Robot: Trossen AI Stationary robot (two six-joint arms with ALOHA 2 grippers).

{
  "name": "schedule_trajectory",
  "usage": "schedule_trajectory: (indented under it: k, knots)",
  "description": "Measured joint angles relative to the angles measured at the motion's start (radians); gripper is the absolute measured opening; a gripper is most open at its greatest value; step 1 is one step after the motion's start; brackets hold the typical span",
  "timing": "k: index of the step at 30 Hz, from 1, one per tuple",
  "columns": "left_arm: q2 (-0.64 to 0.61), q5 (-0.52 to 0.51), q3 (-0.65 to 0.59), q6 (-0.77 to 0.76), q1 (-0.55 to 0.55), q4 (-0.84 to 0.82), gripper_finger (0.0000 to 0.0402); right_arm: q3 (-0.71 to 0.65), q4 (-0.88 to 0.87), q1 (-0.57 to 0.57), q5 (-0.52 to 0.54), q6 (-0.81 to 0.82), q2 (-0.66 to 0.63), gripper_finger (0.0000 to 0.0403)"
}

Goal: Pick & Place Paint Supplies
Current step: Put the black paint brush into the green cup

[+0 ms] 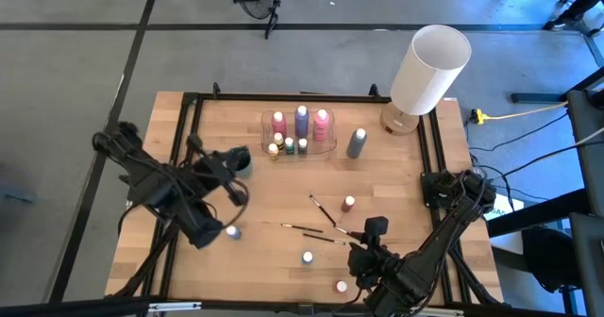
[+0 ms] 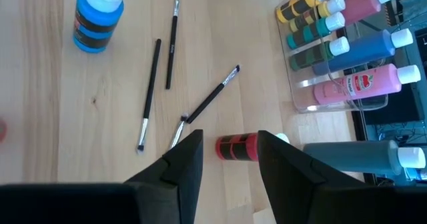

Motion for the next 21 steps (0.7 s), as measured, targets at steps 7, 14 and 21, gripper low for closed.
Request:
schedule_trajectory:
  k: [7, 14, 21]
  knots:
    - [-0.245, -0.1, -0.508, -0.472, -0.098, 0.008, 0.0003, 0.0, 0.001, -0.006, 0.053, 0.0, 0.0, 0.0144]
    - [-0.375, -0.173, -0.808, -0.786, -0.185, 0.051, 0.0003, 0.0, 0.019, -0.032, 0.091, -0.003, 0.0, 0.0144]
    - [-0.374, -0.174, -0.839, -0.748, -0.181, 0.097, 0.0003, 0.0, 0.032, -0.056, 0.09, -0.004, 0.0, 0.0144]
